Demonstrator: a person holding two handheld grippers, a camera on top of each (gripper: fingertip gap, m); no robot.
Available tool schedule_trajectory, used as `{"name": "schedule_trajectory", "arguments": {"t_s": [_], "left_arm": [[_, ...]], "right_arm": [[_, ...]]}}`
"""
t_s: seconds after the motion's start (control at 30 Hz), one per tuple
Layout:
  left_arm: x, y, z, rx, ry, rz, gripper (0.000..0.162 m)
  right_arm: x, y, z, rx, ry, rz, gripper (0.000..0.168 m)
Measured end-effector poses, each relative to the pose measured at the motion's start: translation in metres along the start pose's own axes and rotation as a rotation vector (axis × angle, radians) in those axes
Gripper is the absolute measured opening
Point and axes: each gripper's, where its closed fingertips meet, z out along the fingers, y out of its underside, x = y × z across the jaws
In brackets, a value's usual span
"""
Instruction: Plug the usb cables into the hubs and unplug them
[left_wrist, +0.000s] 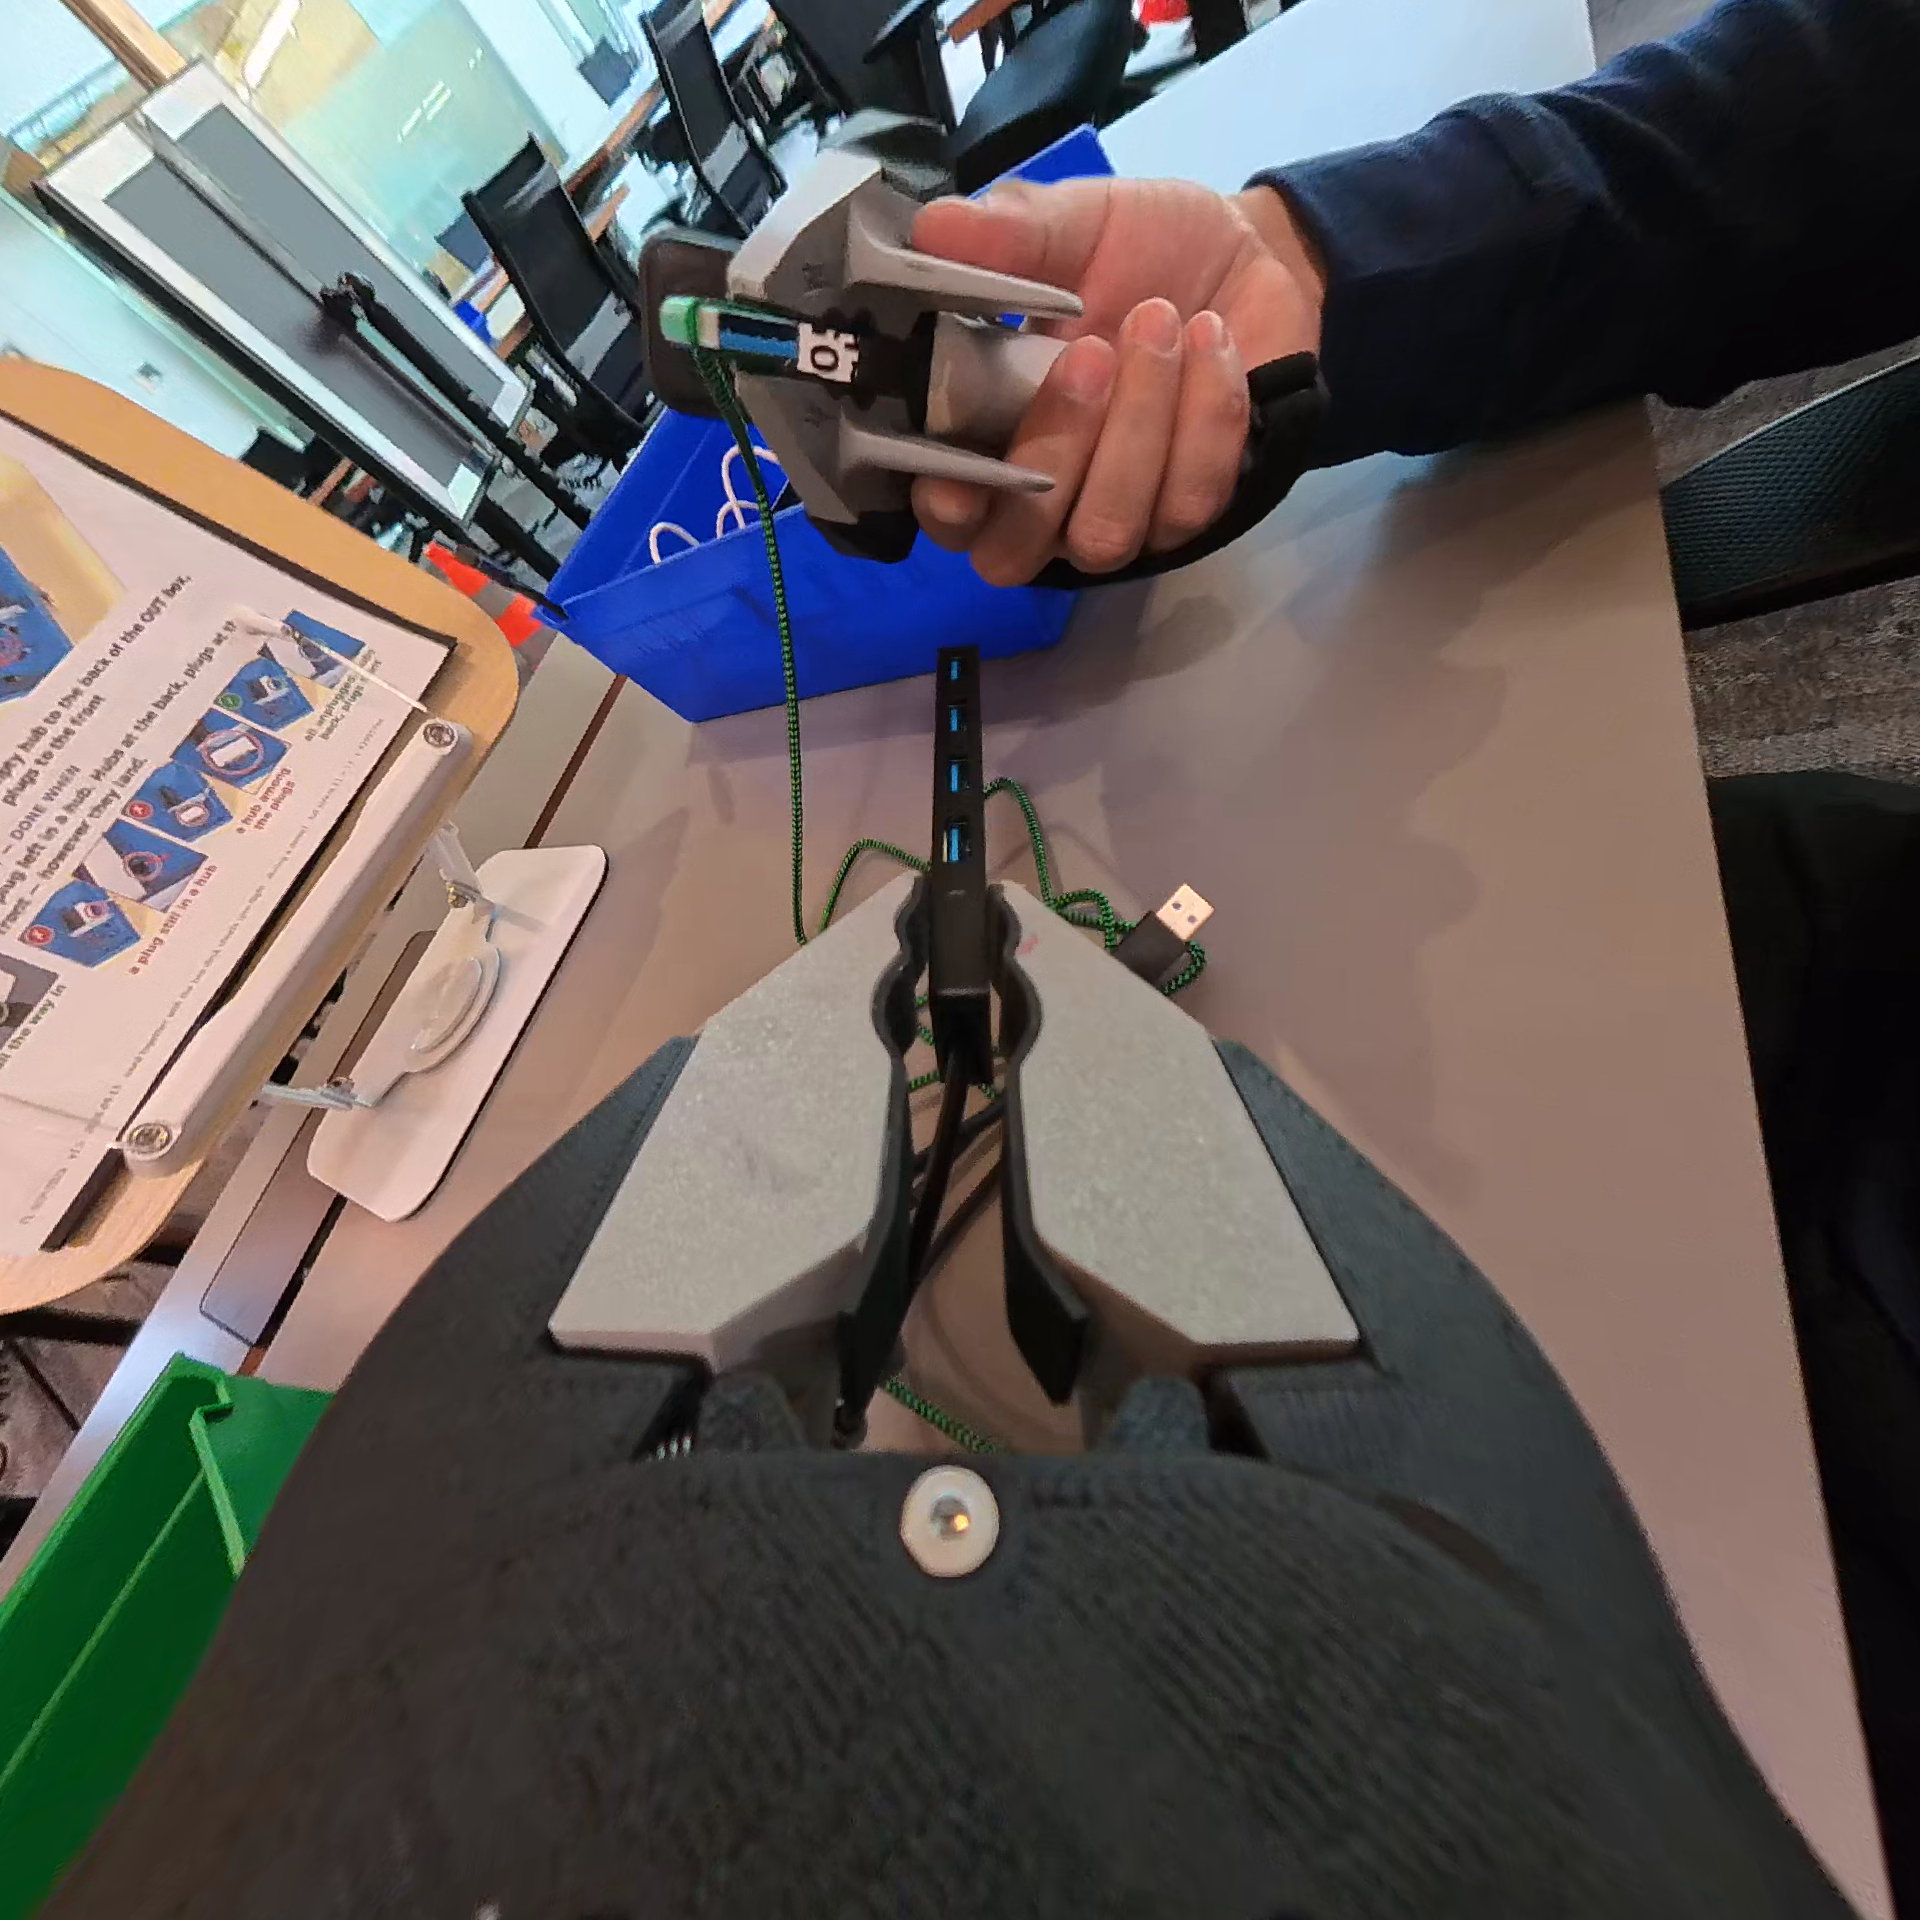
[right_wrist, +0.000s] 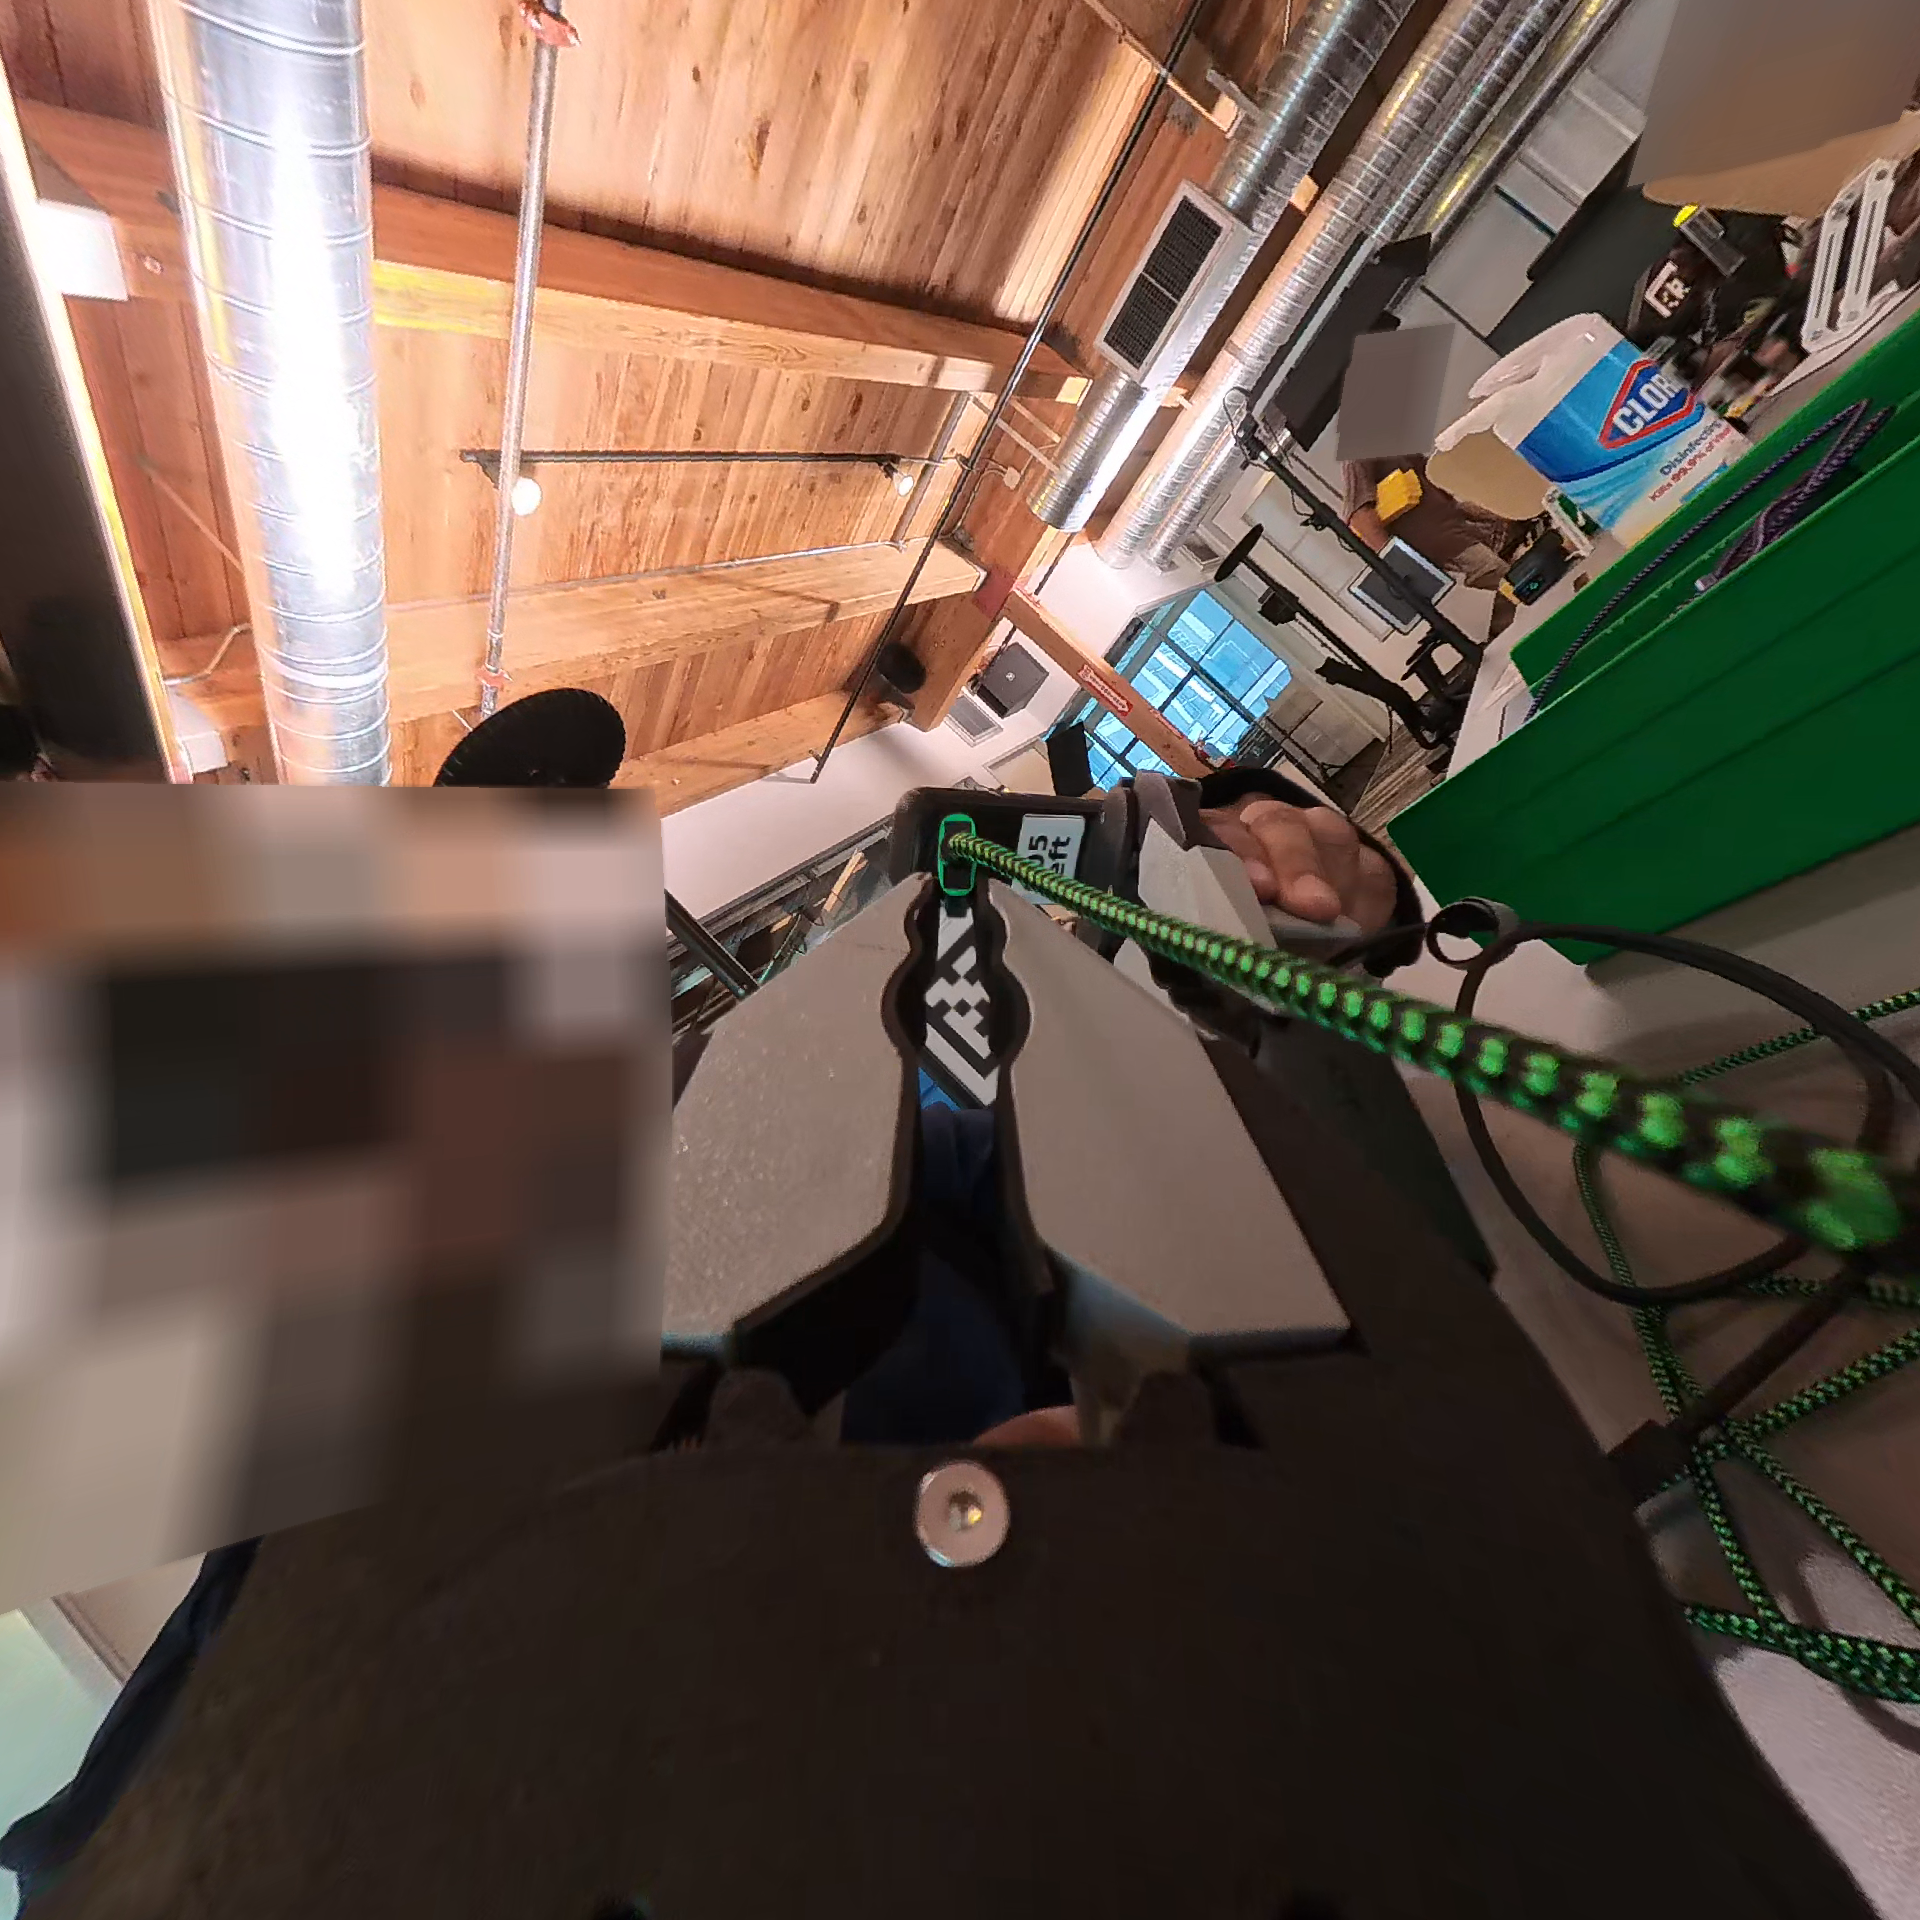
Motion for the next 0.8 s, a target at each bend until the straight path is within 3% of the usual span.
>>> {"name": "schedule_trajectory", "arguments": {"t_s": [0.03, 0.4, 0.7, 0.8], "left_arm": [[0.002, -0.001, 0.001, 0.020, 0.009, 0.009, 0.007], [0.009, 0.005, 0.013, 0.173, 0.050, -0.025, 0.007], [0.017, 0.020, 0.020, 0.117, 0.052, 0.024, 0.007], [0.017, 0.022, 0.021, 0.101, 0.043, 0.034, 0.007]], "right_arm": [[0.001, 0.001, 0.000, -0.004, 0.005, -0.003, 0.003], [0.027, 0.025, 0.003, -0.158, 0.184, -0.108, 0.004], [0.050, 0.040, -0.005, -0.302, 0.369, -0.275, 0.004], [0.073, 0.046, -0.017, -0.413, 0.552, -0.431, 0.004]]}}
